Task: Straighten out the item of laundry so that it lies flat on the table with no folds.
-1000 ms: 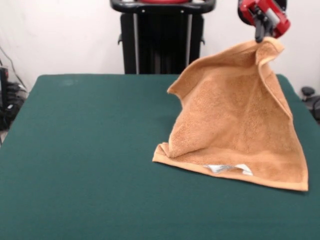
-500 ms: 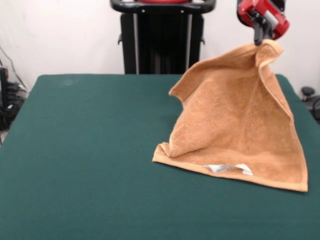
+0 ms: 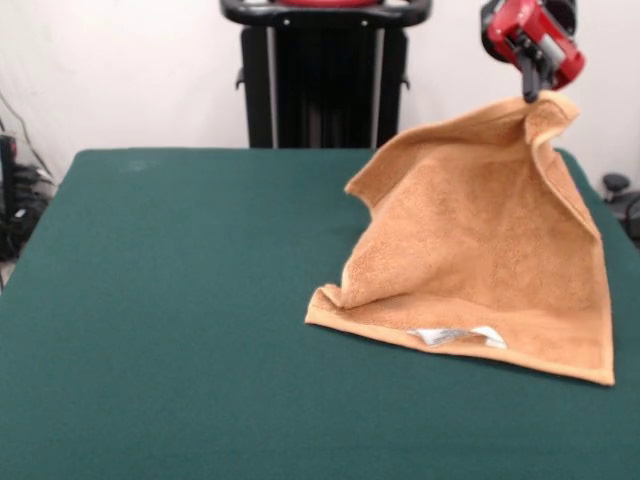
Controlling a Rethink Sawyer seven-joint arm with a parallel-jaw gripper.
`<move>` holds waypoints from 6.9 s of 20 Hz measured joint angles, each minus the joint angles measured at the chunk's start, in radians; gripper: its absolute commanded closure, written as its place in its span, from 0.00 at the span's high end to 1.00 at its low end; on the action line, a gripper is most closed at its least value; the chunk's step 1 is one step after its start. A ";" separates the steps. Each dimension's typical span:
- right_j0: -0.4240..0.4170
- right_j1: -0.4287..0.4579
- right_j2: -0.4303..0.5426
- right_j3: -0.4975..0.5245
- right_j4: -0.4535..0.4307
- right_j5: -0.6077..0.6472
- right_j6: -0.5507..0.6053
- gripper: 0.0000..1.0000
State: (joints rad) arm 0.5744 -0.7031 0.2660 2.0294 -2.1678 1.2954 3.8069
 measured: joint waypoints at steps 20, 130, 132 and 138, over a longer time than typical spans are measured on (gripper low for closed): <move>0.117 0.129 0.005 0.000 -0.001 0.105 0.000 0.00; 0.315 0.484 0.016 -0.051 -0.166 0.418 0.000 0.00; 0.290 0.494 0.014 -0.047 -0.191 0.418 0.000 0.00; 0.172 0.520 0.001 -0.025 -0.309 0.418 0.000 0.00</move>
State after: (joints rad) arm 0.7460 -0.1828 0.2673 2.0044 -2.4768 1.7134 3.8071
